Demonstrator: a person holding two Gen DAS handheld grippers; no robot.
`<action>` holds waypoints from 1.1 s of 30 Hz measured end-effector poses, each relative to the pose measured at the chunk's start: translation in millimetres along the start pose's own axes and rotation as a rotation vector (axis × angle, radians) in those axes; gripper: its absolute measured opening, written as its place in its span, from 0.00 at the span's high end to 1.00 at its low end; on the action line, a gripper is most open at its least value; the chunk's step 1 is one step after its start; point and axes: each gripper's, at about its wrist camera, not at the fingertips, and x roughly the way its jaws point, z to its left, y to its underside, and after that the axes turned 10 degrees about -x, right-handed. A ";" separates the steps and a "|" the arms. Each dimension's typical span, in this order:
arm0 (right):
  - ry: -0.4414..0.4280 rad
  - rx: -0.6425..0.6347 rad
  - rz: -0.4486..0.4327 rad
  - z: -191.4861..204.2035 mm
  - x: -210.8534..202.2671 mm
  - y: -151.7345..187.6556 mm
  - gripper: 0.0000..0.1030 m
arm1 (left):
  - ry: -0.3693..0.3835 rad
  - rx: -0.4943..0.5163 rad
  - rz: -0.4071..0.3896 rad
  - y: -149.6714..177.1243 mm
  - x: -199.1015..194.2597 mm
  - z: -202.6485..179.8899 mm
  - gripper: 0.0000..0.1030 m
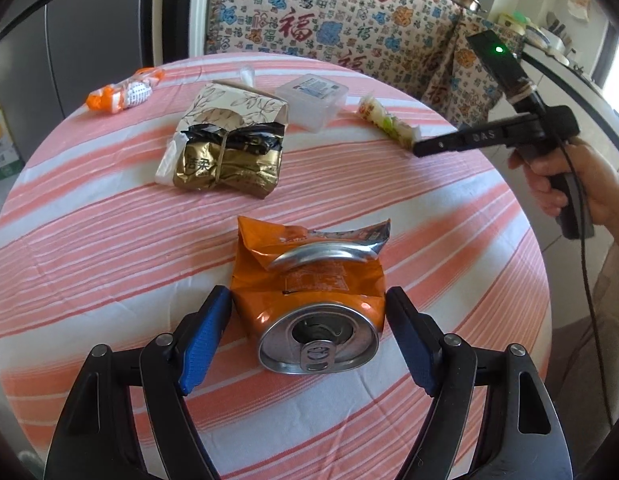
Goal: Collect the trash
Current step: 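Grasp the cream snack stick wrapper with the right gripper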
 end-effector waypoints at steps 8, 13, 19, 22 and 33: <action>-0.099 0.117 0.033 48.0 -41.4 69.7 0.75 | 0.002 0.005 0.004 3.9 -1.3 -4.1 0.22; 0.047 0.098 -0.082 29.4 -63.1 44.4 0.43 | 0.013 0.037 0.015 6.5 -1.6 -8.4 0.21; 0.091 0.107 -0.020 6.2 -24.5 -7.8 0.42 | -0.004 0.047 0.028 7.3 1.8 -10.3 0.18; 0.086 0.120 -0.011 3.9 -4.9 -19.4 0.42 | -0.005 0.043 0.021 6.3 1.8 -10.3 0.20; 0.004 0.183 -0.044 12.9 -41.8 15.3 0.83 | 0.017 -0.024 -0.037 -2.9 -11.4 -12.5 0.23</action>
